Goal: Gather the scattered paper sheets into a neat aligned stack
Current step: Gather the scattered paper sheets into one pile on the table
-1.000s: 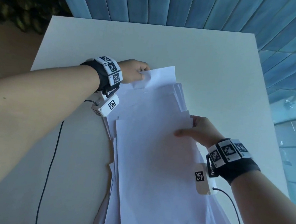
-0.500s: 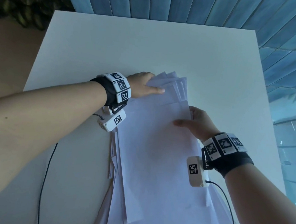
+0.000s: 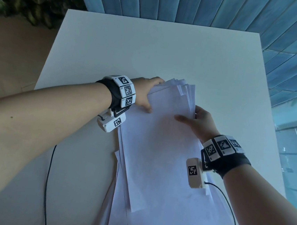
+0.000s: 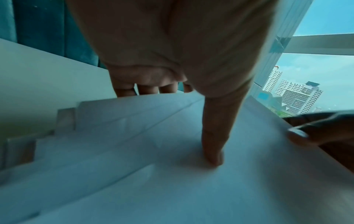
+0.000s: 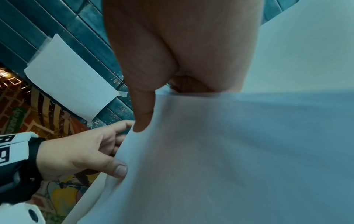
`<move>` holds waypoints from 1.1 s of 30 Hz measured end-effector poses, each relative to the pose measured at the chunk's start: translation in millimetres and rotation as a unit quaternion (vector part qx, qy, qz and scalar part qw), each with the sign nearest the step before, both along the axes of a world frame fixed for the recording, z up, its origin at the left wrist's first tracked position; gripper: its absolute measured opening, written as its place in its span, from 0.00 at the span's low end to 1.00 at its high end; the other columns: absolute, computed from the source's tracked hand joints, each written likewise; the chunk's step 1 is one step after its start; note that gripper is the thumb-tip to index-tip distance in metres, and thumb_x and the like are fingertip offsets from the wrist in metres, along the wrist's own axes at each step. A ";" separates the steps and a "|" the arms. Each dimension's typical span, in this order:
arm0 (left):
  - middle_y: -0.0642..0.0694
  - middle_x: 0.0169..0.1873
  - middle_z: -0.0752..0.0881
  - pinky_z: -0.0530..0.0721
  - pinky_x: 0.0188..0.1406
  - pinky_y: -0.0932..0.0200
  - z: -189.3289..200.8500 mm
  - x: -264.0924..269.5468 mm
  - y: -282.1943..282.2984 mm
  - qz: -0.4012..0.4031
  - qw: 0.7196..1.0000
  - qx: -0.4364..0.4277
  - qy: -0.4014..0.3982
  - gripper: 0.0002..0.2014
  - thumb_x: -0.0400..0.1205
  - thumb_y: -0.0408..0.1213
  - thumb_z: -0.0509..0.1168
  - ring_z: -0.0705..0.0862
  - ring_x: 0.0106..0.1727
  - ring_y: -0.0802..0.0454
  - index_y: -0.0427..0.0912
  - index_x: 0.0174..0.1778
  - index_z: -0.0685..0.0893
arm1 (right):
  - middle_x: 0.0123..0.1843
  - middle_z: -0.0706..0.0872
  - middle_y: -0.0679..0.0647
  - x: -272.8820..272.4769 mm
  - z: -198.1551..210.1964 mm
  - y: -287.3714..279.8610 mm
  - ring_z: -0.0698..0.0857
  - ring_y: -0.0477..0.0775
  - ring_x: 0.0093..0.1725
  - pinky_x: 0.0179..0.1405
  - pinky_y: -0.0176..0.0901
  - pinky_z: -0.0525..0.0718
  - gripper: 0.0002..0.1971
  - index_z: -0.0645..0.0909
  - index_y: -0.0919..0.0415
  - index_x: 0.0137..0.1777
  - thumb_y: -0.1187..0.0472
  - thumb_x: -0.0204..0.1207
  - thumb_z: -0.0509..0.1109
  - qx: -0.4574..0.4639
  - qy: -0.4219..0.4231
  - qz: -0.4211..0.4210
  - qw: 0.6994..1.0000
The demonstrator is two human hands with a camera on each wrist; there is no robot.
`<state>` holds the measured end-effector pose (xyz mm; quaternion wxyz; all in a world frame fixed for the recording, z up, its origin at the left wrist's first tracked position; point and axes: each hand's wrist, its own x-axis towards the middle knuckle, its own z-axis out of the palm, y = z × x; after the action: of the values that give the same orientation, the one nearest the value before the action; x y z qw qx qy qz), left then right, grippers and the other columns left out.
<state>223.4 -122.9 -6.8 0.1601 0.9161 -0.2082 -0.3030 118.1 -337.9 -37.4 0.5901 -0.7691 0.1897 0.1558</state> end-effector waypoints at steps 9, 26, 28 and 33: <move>0.50 0.73 0.76 0.72 0.71 0.55 -6.0 -24.7 18.8 0.058 0.995 -0.048 0.058 0.41 0.68 0.47 0.79 0.74 0.75 0.49 0.50 0.75 0.68 | 0.46 0.92 0.55 -50.3 -0.7 -6.6 0.91 0.59 0.49 0.54 0.54 0.88 0.13 0.87 0.60 0.48 0.65 0.64 0.82 -0.036 0.076 0.107 0.991; 0.44 0.80 0.67 0.70 0.75 0.48 -3.6 -81.9 24.4 0.034 0.997 -0.052 -0.034 0.48 0.73 0.41 0.74 0.66 0.78 0.41 0.54 0.84 0.51 | 0.48 0.93 0.59 -78.5 -2.7 1.9 0.91 0.63 0.50 0.60 0.60 0.86 0.34 0.89 0.62 0.49 0.49 0.39 0.84 -0.007 0.164 0.093 0.982; 0.44 0.81 0.64 0.65 0.77 0.48 -7.0 -90.9 26.6 0.022 0.998 -0.052 -0.023 0.49 0.74 0.41 0.74 0.61 0.80 0.41 0.55 0.84 0.49 | 0.47 0.93 0.58 -89.0 -1.4 5.1 0.92 0.62 0.49 0.60 0.59 0.86 0.31 0.89 0.62 0.49 0.50 0.43 0.85 -0.018 0.166 0.095 0.981; 0.42 0.85 0.55 0.57 0.82 0.47 -10.6 -110.5 30.4 0.036 0.995 -0.071 -0.064 0.49 0.75 0.39 0.73 0.54 0.84 0.40 0.47 0.85 0.47 | 0.49 0.92 0.61 -98.3 8.0 9.9 0.91 0.63 0.49 0.58 0.55 0.87 0.15 0.87 0.62 0.51 0.65 0.65 0.82 -0.037 0.140 0.094 0.985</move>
<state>112.9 -92.5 -17.4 0.2220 0.9269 -0.2056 -0.2221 19.8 -328.0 -29.4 0.5117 -0.7753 0.2027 0.3097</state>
